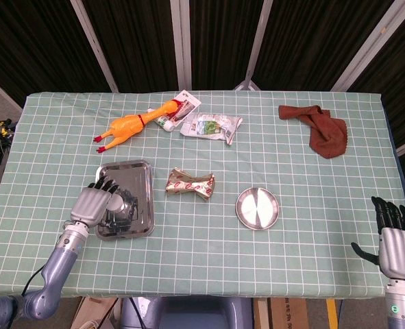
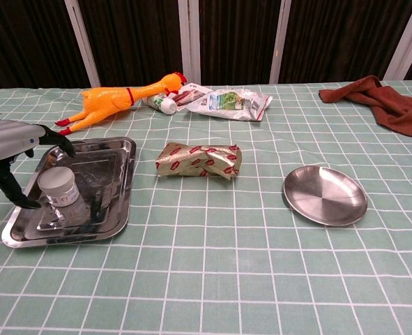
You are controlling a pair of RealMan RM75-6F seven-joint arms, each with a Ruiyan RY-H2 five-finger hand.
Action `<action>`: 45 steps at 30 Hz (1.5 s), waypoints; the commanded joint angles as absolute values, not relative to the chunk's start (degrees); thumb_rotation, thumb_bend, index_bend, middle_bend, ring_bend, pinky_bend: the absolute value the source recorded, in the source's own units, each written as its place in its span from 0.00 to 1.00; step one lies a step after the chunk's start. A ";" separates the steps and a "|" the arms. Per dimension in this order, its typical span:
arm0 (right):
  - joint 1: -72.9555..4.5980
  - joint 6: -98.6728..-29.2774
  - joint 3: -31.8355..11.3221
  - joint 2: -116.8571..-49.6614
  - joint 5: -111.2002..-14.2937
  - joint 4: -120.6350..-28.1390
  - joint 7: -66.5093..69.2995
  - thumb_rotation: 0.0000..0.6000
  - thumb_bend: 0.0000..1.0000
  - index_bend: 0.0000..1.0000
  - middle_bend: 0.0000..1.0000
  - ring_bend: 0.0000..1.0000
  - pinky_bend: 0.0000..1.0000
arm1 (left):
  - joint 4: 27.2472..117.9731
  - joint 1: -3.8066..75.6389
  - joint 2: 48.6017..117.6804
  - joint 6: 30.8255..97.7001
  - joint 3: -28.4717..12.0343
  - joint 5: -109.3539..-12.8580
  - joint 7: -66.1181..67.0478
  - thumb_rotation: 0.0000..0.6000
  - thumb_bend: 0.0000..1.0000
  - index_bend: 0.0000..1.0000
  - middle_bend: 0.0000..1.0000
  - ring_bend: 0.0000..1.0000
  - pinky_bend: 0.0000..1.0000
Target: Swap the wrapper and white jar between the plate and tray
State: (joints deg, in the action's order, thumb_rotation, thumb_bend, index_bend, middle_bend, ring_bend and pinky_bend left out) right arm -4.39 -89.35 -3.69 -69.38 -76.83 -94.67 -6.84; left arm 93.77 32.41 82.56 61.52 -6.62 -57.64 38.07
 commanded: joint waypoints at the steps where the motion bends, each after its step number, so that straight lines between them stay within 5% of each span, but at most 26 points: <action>1: -4.28 -89.06 -3.89 -69.54 -76.85 -94.59 -6.80 1.00 0.16 0.05 0.12 0.09 0.00 | 92.18 32.83 83.61 61.68 -6.25 -58.62 37.43 1.00 0.12 0.24 0.20 0.11 0.29; 13: -3.70 -88.22 -4.97 -70.21 -76.70 -94.33 -6.47 1.00 0.15 0.05 0.12 0.10 0.00 | 89.96 34.40 85.46 60.71 -5.22 -56.77 39.23 1.00 0.20 0.25 0.27 0.16 0.31; 37: -2.72 -87.51 -6.97 -71.21 -75.54 -94.57 -5.35 1.00 0.15 0.08 0.12 0.12 0.00 | 89.85 35.81 84.89 59.77 -4.11 -58.31 36.82 1.00 0.47 0.41 0.48 0.37 0.49; 45: -2.46 -87.47 -7.55 -71.33 -75.08 -94.74 -5.21 1.00 0.15 0.08 0.12 0.13 0.00 | 93.22 35.20 82.59 61.82 -5.10 -62.62 31.54 1.00 0.47 0.41 0.48 0.37 0.49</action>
State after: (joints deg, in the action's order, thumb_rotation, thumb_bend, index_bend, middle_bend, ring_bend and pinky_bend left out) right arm -2.49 -87.44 -7.52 -71.32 -75.10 -94.71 -5.21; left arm 91.75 35.47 83.41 61.01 -4.55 -61.28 33.26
